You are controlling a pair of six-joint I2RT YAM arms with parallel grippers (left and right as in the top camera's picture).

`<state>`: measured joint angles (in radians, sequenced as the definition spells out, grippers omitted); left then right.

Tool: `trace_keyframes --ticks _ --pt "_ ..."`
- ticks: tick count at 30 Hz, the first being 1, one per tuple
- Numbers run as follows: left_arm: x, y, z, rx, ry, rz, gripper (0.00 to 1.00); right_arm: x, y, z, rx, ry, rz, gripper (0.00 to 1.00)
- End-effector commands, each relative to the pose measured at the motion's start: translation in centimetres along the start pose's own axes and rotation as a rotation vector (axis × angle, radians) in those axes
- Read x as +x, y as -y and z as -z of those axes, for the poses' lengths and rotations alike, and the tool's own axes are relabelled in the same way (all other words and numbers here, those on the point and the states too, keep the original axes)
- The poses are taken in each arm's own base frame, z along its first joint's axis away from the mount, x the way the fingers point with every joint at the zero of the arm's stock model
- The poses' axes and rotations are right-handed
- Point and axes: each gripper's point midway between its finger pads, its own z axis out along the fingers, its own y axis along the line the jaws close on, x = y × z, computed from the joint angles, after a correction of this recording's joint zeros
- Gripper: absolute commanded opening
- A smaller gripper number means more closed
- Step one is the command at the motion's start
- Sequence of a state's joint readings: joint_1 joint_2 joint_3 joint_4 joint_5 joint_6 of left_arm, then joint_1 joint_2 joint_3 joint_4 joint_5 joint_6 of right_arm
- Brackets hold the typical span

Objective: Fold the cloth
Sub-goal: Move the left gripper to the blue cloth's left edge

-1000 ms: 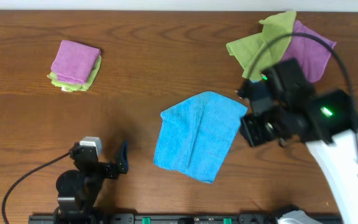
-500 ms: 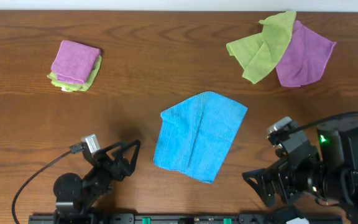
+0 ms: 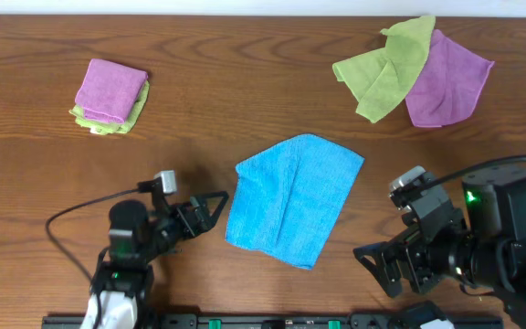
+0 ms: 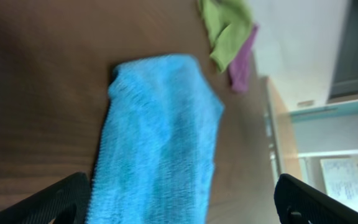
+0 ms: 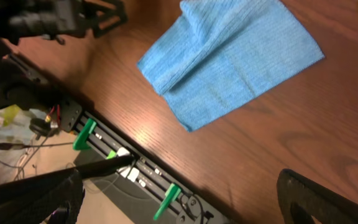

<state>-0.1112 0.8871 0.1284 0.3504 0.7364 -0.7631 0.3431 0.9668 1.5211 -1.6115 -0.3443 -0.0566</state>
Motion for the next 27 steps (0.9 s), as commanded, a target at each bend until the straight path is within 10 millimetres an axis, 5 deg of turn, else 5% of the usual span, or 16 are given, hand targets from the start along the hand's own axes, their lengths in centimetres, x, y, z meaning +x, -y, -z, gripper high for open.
trace_keyframes --ticks 1,12,20,27 --pt "-0.9 0.7 -1.5 0.012 -0.049 -0.072 0.96 0.0 -0.1 0.1 -0.005 0.002 0.009 0.99" --pt "-4.1 -0.9 -7.3 -0.048 -0.165 -0.097 0.96 0.1 -0.1 0.1 -0.006 -0.002 0.007 0.99" --pt "-3.8 -1.4 -10.9 -0.054 -0.243 -0.115 0.96 0.1 -0.1 0.1 -0.005 0.000 0.008 0.99" --pt "-2.1 -3.4 -12.0 -0.100 -0.306 -0.056 0.96 0.0 -0.1 0.1 -0.005 0.002 0.008 0.99"
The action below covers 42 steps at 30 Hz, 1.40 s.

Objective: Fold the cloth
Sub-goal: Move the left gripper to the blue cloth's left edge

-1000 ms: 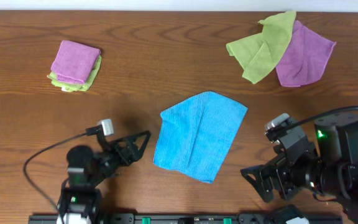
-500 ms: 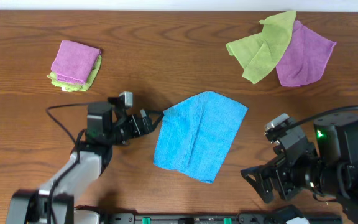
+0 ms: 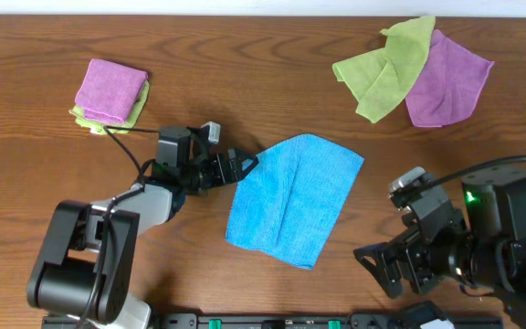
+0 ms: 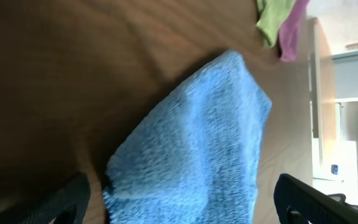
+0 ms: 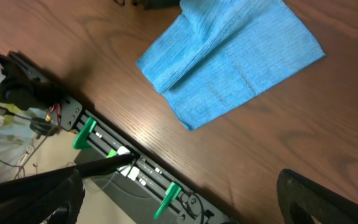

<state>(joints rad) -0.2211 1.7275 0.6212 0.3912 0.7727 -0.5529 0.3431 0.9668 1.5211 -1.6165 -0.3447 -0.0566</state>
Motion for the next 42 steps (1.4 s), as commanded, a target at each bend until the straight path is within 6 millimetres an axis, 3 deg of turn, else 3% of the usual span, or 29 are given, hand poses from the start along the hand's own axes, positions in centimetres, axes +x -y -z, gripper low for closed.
trace_keyframes --ticks 1,6,13,17,20,29,33,38,39,40,41,42 --pt "0.4 -0.8 -0.6 -0.016 -0.024 0.015 0.96 -0.1 -0.1 0.1 -0.005 0.007 0.010 0.99" --pt "1.3 -1.8 -1.6 -0.031 -0.051 0.048 0.95 -0.2 -0.1 0.1 -0.005 0.008 0.011 0.99" --pt "1.9 -1.2 -3.8 0.016 -0.069 0.117 0.96 -0.2 -0.1 0.1 -0.005 0.009 0.011 0.99" --pt "1.1 -0.3 -4.2 0.046 -0.071 0.119 0.95 -0.2 -0.1 0.1 -0.004 0.012 0.013 0.99" --pt "-0.7 1.5 -4.3 0.100 -0.053 0.076 0.95 -0.4 0.0 0.1 -0.003 0.018 0.015 0.99" --pt "-6.5 9.6 -3.6 0.334 -0.006 -0.093 0.95 -0.8 0.2 0.0 0.009 0.029 0.019 0.99" --pt "-6.6 12.6 -2.6 0.442 -0.067 -0.158 0.96 -0.8 0.2 0.0 0.008 0.030 0.019 0.99" --pt "-4.8 11.5 -2.4 0.445 -0.154 -0.176 1.00 -0.4 0.2 0.0 0.007 0.013 0.013 0.96" --pt "-4.3 10.6 -2.5 0.420 -0.173 -0.160 0.98 -0.2 0.2 0.0 0.008 0.007 0.011 0.90" --pt "-4.1 9.6 -2.4 0.391 -0.183 -0.143 0.98 -0.1 0.3 0.0 0.012 0.003 0.010 0.65" --pt "-4.0 8.6 -2.3 0.363 -0.190 -0.127 0.98 -0.1 0.5 -0.1 0.025 -0.001 0.008 0.27" --pt "-3.9 7.6 -2.1 0.339 -0.194 -0.113 0.97 0.0 1.0 -0.4 0.044 -0.006 0.005 0.02"
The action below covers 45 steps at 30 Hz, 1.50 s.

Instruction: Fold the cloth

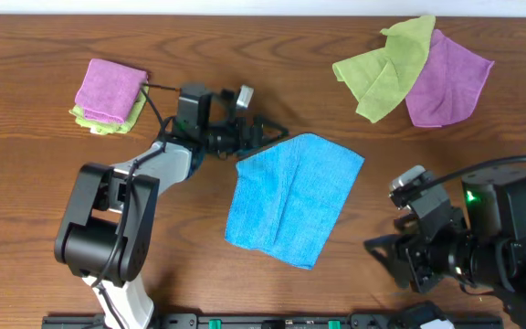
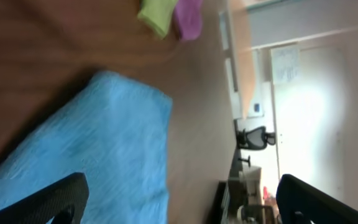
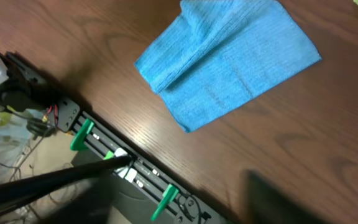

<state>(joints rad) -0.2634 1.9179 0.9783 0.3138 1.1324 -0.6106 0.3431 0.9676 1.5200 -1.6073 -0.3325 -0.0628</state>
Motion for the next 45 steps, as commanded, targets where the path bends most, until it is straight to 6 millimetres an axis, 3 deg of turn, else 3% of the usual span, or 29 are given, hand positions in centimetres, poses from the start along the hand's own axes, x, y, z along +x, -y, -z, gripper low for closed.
trace_keyframes --ticks 1,3,5,9,12,15,19,23,32,39,45 --pt "-0.2 -1.2 1.5 -0.014 0.000 -0.064 0.96 0.1 1.1 -0.9 0.046 -0.015 -0.014 0.02" --pt "-0.1 -1.6 2.0 -0.024 0.000 -0.048 0.96 -0.1 1.7 -2.4 0.045 -0.019 -0.031 0.02" --pt "-0.1 -1.7 2.2 -0.027 0.002 -0.052 0.96 -0.2 2.6 -5.1 0.044 -0.025 -0.064 0.01" --pt "-0.3 -2.0 2.2 -0.047 0.013 -0.054 0.96 -0.1 3.5 -12.1 -0.043 -0.078 -0.133 0.02" --pt "-0.3 -3.5 2.3 -0.122 0.029 -0.015 0.96 -0.4 5.0 -17.5 -0.066 -0.127 -0.197 0.02" --pt "0.1 -4.3 2.3 -0.164 0.026 0.003 0.96 -0.7 6.4 -21.5 -0.064 -0.179 -0.235 0.01" --pt "1.4 -5.1 1.8 -0.217 -0.010 -0.006 0.96 -1.0 7.9 -25.6 -0.061 -0.219 -0.269 0.02" --pt "2.0 -6.0 2.0 -0.264 -0.026 -0.002 0.96 0.2 9.0 -29.2 -0.055 -0.284 -0.334 0.02" --pt "2.8 -6.9 2.4 -0.306 -0.046 0.022 0.96 2.1 10.2 -32.3 -0.025 -0.360 -0.371 0.02" --pt "3.7 -7.2 2.5 -0.317 -0.073 0.059 0.96 4.7 13.8 -31.9 0.191 -0.441 -0.356 0.02" --pt "4.8 -7.4 2.7 -0.330 -0.105 0.098 0.96 4.1 17.4 -31.3 0.315 -0.393 -0.372 0.02"
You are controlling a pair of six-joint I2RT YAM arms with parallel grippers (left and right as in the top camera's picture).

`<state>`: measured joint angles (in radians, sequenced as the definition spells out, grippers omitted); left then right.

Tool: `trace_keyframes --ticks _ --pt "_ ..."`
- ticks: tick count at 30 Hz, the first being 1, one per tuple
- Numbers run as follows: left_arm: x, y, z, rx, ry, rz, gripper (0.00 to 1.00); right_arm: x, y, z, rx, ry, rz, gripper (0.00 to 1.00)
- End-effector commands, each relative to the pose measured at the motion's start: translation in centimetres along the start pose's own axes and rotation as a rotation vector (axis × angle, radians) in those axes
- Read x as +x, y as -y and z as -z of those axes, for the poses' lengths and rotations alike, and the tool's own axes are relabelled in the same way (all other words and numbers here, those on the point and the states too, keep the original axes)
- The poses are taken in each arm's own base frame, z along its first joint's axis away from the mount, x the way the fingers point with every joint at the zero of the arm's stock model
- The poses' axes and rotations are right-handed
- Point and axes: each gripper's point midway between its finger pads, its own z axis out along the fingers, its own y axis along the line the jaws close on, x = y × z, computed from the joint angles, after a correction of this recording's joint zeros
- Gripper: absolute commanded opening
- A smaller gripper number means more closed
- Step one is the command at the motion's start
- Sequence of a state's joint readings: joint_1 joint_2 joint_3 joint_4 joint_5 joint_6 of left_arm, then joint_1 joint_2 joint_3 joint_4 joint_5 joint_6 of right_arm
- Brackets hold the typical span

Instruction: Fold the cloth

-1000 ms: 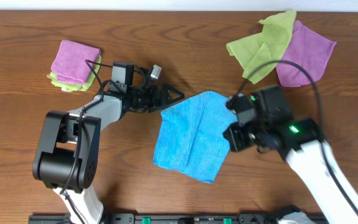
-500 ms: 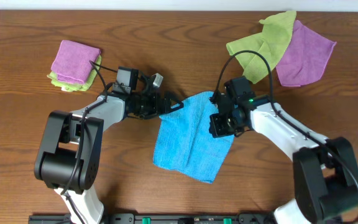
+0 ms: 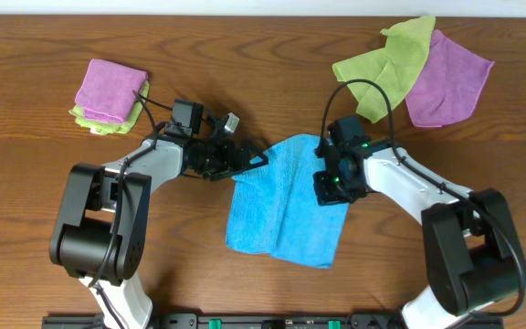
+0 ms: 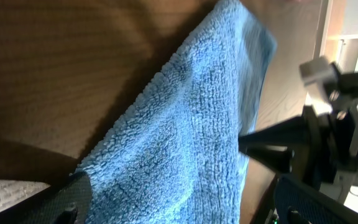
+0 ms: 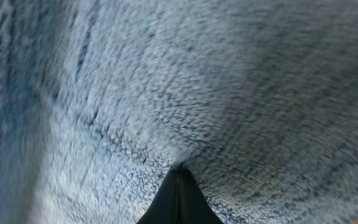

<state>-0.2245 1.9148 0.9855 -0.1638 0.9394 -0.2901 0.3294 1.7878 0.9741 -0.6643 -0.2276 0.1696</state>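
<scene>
The blue cloth (image 3: 281, 206) lies flat, partly folded, at the table's middle. My left gripper (image 3: 254, 155) is at its upper left corner, open; in the left wrist view the fingers (image 4: 61, 199) stand far apart with the cloth (image 4: 191, 124) between them. My right gripper (image 3: 330, 190) is down on the cloth's upper right part, shut on the cloth. In the right wrist view the dark fingertips (image 5: 179, 190) are pressed together into blue fabric (image 5: 166, 81) that fills the frame. The cloth's upper right corner is hidden under the right arm.
A folded pink cloth on a green one (image 3: 110, 91) sits at the back left. A loose green cloth (image 3: 386, 68) and a purple cloth (image 3: 446, 78) lie at the back right. Cables trail from both arms over the table (image 3: 482, 164).
My right gripper was open off the cloth at the table's front right; now it is shut on the cloth's upper right part. The left gripper has dropped slightly onto the upper left corner.
My left gripper stood open at the front left of the cloth, then beside its left edge, then near its upper left corner. The right arm stayed at the front right through those moments. Now both grippers are at the cloth's upper corners, the right one shut.
</scene>
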Motion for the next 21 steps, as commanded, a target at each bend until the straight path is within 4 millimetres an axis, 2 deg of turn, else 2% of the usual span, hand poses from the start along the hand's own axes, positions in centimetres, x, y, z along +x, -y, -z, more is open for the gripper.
trace_keyframes --ticks 1,5,8,13,21 --pt "0.4 -0.7 0.0 -0.033 -0.012 0.013 0.96 -1.2 4.6 -0.1 0.171 0.054 -0.059 0.02" --pt "1.1 -0.8 0.0 -0.039 -0.034 0.033 0.96 -3.3 5.3 0.3 0.162 0.138 -0.078 0.02" --pt "1.4 -0.9 0.0 -0.040 -0.045 0.043 0.96 -4.1 5.8 0.5 0.157 0.170 -0.102 0.02" --pt "1.5 -1.2 0.3 -0.044 -0.046 0.042 0.96 -3.8 5.5 0.5 0.140 0.156 -0.111 0.02" --pt "-1.0 -3.1 3.8 -0.042 0.061 0.091 0.96 -2.5 5.5 0.3 0.136 0.105 -0.122 0.02"
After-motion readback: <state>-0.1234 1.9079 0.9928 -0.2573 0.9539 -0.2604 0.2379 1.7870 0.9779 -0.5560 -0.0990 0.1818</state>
